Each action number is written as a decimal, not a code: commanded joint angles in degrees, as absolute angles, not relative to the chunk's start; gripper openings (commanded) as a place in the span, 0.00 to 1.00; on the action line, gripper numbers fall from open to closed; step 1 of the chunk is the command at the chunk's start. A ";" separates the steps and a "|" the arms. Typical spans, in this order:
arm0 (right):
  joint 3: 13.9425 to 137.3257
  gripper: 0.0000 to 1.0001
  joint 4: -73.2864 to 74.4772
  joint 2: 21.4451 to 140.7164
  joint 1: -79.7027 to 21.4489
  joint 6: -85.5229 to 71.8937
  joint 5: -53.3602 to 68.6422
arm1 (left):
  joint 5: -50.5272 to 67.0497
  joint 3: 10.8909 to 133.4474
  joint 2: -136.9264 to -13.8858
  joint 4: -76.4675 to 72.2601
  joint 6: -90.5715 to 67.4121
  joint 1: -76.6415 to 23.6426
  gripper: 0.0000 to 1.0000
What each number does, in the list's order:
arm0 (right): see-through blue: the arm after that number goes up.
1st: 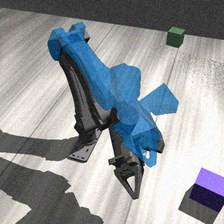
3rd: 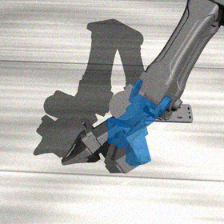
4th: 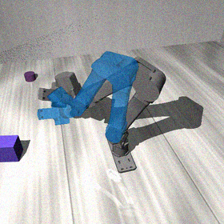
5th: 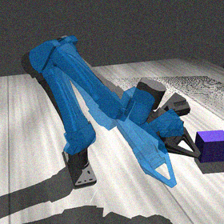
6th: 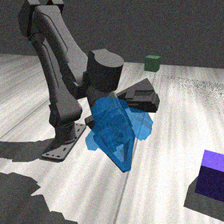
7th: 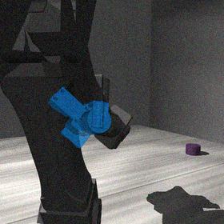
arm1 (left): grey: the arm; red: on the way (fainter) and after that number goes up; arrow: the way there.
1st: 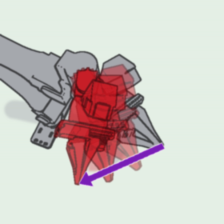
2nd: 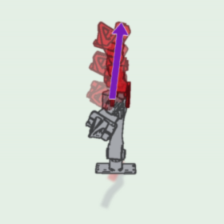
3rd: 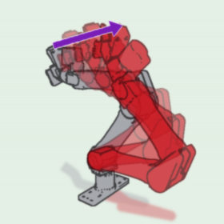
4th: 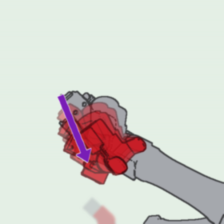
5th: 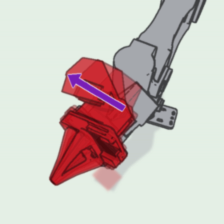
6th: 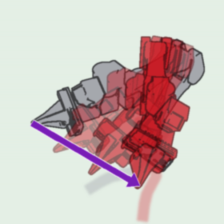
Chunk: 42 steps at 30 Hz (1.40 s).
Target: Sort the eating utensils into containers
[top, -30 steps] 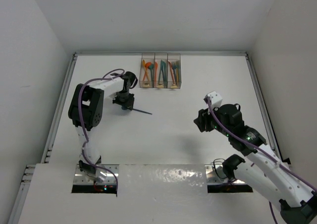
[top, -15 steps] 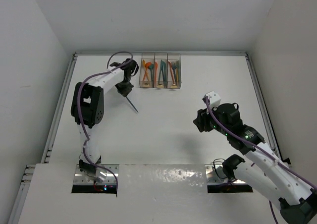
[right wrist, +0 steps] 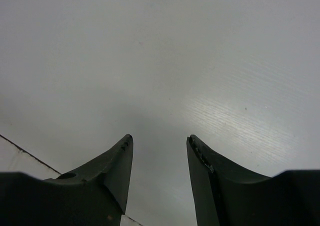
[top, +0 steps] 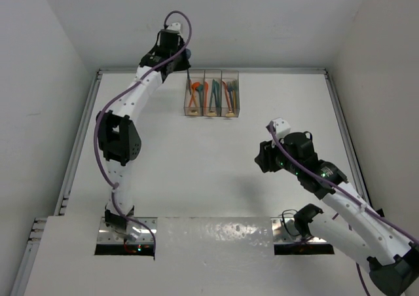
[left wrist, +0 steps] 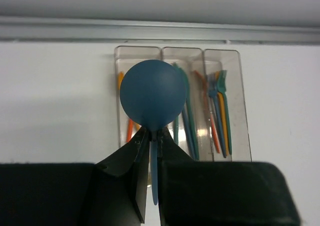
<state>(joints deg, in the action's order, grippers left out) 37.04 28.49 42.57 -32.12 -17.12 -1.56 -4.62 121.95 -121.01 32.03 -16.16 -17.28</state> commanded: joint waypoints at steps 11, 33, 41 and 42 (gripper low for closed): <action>39.20 0.47 29.97 43.68 -32.52 -22.32 -3.69 | 18.89 126.20 -132.70 14.06 -3.16 -12.92 0.00; 43.59 0.53 36.12 42.63 -32.43 -19.08 -7.29 | 15.21 118.48 -128.15 15.28 -8.70 -12.74 0.61; 46.58 0.86 41.65 37.01 -32.52 -20.92 -17.92 | 0.37 100.40 -104.27 21.70 -12.04 -12.92 0.77; 46.50 0.90 42.79 35.26 -32.52 -21.44 -19.58 | -4.17 93.15 -97.19 21.88 -12.04 -12.92 0.79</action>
<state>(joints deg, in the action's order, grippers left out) 44.23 39.90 38.28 -32.12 -20.12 -13.19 5.58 101.34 -111.96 21.56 -11.03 -12.82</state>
